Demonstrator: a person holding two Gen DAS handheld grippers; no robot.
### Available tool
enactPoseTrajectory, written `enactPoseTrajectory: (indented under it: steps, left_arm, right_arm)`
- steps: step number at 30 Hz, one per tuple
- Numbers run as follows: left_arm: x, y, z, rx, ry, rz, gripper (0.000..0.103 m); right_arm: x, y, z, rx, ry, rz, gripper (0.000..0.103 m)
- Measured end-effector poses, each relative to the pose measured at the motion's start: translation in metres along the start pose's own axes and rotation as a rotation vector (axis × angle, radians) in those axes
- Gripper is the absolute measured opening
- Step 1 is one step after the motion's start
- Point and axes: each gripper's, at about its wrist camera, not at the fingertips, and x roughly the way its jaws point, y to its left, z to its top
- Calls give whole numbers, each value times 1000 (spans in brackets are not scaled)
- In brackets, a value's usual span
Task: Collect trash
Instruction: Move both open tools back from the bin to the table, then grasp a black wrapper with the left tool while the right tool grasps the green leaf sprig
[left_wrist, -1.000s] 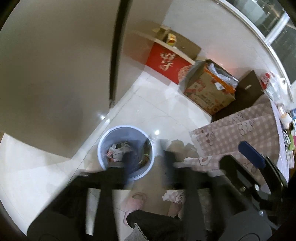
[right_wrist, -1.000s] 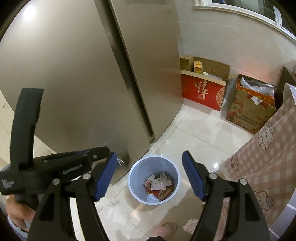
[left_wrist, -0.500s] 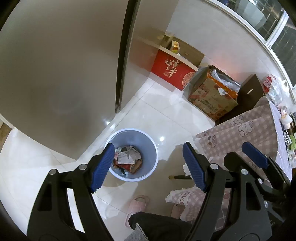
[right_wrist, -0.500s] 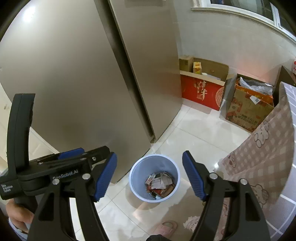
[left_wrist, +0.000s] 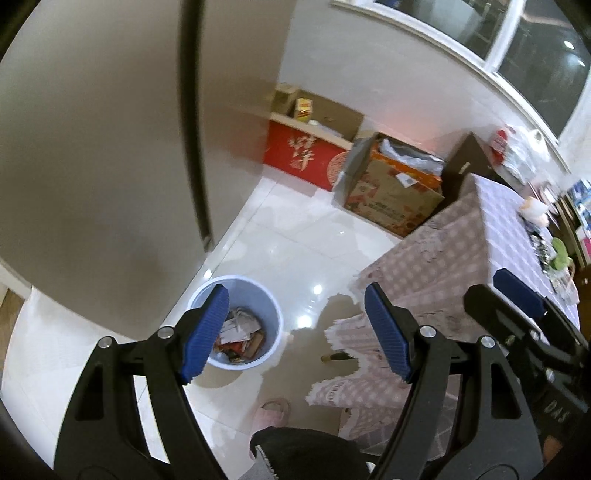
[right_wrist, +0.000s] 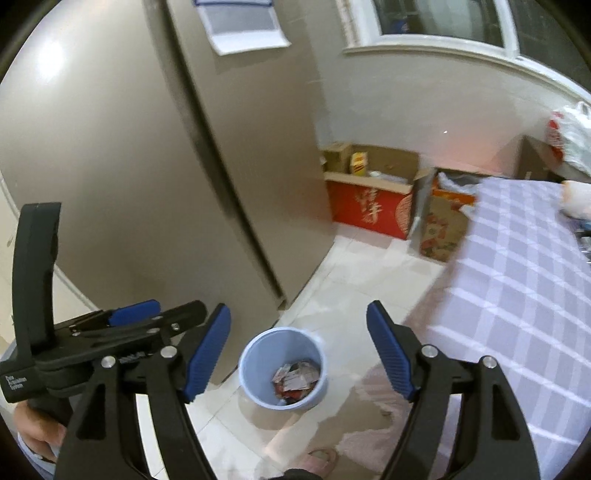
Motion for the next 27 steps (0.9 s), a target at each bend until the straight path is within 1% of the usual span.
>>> enactPoseTrajectory:
  steps: [2,4,7,8,9,10,12,14,16,19,21,23,25,27]
  left_arm:
    - [-3,-18,2,11,-7,-14,75]
    - [-5,-44,3,31,-13,-41,76]
    - [-7,-94,3,87,-16,-66,78]
    - [-6,-113,6,106,-15,-79,78]
    - [-5,-125,8,115,-13,-93,79]
    - [-3,-146,10,125,-6,-120,79]
    - [0,-176,14,138,8,-167,79]
    - [8,-216,18,164,33,-216,79]
    - [16,-248,20,186,53,-245,79]
    - [27,-297,24,229,62,-261,79]
    - [36,-323,25,254,69,-261,79]
    - [48,-348,26,276,81,-276,79]
    - [58,-365,25,291,97,-275,79]
    - [75,-381,24,303,117,-257,79]
  right_arm:
    - [-17,-19,2,9,-20,-23,75]
    - [-36,-44,5,23,-35,-51,75]
    - [-64,-83,9,37,-63,-92,79]
    - [-74,-96,9,40,-69,-109,79]
    - [-86,-115,10,48,-78,-131,79]
    - [-94,-127,10,54,-84,-148,79]
    - [-114,-158,10,76,-100,-192,79]
    - [-131,-198,10,120,-108,-241,79]
    - [-146,-236,10,174,-117,-282,79]
    - [-160,-285,8,235,-118,-327,79]
    - [-164,-308,8,264,-120,-340,79]
    - [-163,-336,9,292,-115,-357,79]
    - [-160,-354,10,312,-115,-366,79]
    - [-154,-372,10,335,-108,-367,79]
